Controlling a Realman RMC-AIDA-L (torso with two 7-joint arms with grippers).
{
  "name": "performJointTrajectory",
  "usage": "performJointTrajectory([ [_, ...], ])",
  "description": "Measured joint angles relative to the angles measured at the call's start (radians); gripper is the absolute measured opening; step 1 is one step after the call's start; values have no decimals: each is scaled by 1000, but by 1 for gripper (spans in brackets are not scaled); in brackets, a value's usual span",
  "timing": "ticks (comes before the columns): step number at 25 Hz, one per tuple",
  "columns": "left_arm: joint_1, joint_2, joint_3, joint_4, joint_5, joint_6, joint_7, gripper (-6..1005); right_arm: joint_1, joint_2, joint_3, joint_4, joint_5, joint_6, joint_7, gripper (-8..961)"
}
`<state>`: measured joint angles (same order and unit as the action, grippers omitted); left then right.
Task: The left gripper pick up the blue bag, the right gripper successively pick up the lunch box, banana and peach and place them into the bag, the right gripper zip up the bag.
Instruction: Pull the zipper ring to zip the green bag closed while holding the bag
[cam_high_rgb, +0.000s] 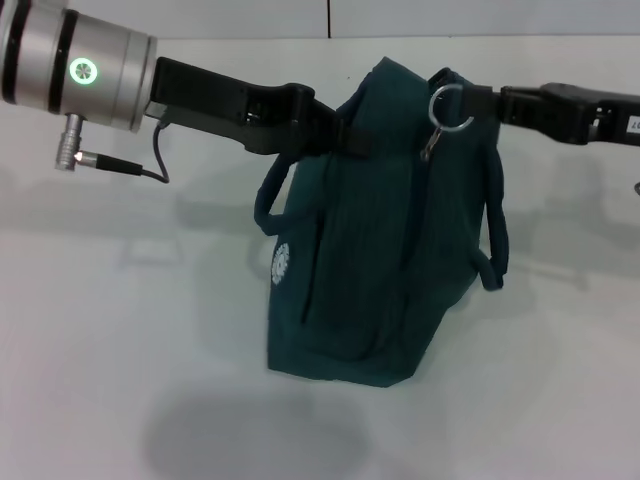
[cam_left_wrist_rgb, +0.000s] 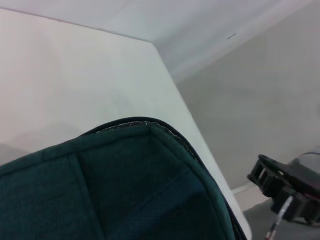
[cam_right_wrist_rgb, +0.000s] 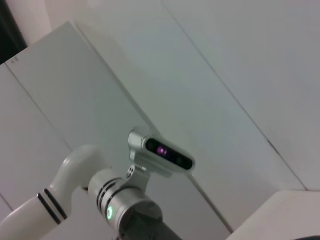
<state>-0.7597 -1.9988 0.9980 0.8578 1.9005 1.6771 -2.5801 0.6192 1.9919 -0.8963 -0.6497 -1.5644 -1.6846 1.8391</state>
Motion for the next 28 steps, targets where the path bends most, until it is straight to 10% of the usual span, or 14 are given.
performJointTrajectory([
  [28, -30, 8, -12, -97, -38, -5, 66, 33, 14, -8, 22, 18, 0, 10, -5, 3],
])
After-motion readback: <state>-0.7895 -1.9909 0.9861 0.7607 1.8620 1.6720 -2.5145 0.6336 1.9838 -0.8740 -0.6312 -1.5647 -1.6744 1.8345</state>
